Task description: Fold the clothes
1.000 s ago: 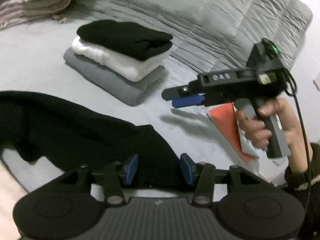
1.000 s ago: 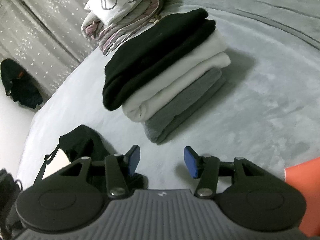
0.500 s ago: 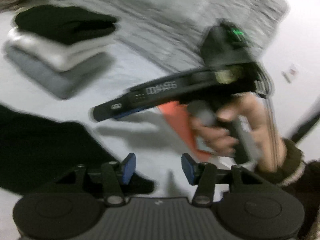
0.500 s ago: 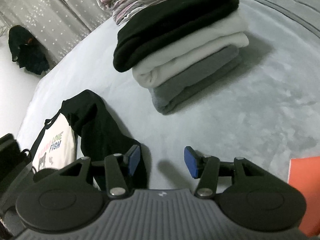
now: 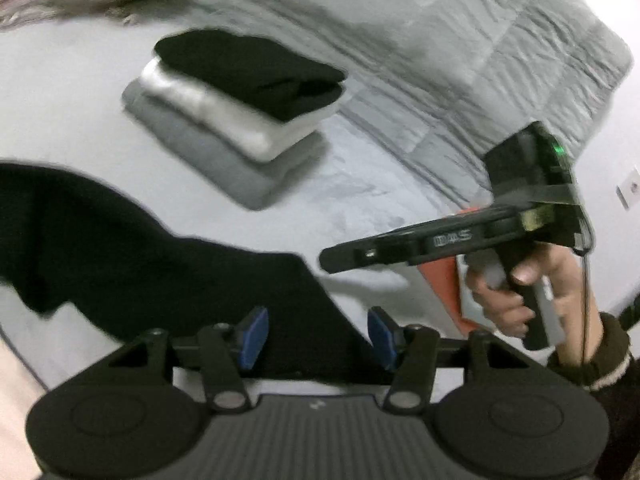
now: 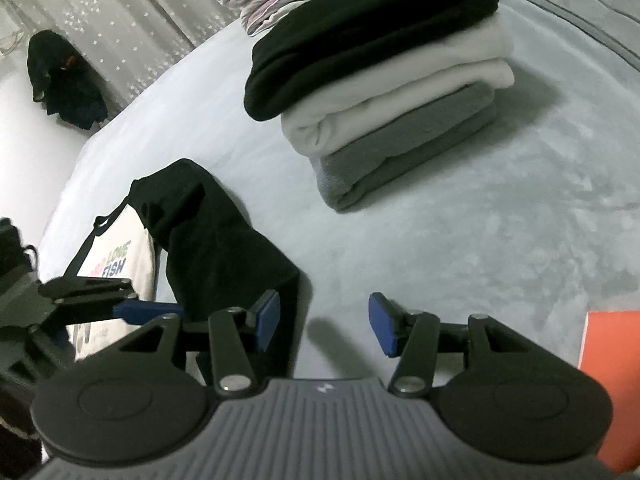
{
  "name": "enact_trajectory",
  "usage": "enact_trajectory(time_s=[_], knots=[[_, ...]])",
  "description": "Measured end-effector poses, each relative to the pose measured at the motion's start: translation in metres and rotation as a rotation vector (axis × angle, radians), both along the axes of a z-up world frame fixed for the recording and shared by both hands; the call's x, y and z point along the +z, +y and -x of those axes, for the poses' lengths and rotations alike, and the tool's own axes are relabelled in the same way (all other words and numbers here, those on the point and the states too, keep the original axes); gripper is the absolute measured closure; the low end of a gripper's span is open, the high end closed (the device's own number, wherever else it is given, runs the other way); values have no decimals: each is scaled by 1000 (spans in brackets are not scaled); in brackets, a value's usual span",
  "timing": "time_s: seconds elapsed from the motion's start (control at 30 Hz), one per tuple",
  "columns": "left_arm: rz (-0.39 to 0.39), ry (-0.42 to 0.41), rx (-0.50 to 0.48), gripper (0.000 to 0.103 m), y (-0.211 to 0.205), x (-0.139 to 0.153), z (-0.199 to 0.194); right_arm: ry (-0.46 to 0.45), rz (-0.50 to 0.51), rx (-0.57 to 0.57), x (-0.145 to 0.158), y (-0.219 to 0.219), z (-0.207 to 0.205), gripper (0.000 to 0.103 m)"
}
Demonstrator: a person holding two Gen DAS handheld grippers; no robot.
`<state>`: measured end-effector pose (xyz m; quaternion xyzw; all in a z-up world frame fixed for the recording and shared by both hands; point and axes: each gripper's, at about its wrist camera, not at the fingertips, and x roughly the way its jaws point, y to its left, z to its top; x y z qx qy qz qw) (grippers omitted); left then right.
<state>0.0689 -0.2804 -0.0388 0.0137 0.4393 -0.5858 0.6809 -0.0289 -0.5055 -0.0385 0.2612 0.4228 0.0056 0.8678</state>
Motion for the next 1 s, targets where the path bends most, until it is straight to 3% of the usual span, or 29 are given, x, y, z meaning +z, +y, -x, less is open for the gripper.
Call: enact_trajectory(time_s=[0.1, 0.27, 0.43, 0.6, 0.87, 0.9, 1.0], knots=[[-13, 27, -32, 47, -12, -12, 5, 3, -6, 5, -1, 3, -2, 49], [38, 31, -118, 46, -38, -16, 35, 9, 1, 13, -1, 8, -5, 49], [110, 57, -190, 45, -53, -8, 54, 10, 0, 13, -1, 7, -4, 49], [109, 8, -235, 44, -40, 6, 61, 11, 3, 24, -2, 6, -2, 49], [42, -52, -79, 44, 6, 11, 18, 0, 104, 38, 2, 13, 0, 50], [29, -69, -49, 44, 12, 12, 10, -6, 128, 28, 4, 13, 1, 53], [-25, -126, 79, 44, 28, 14, -20, -24, 202, -1, 9, 12, 3, 75]])
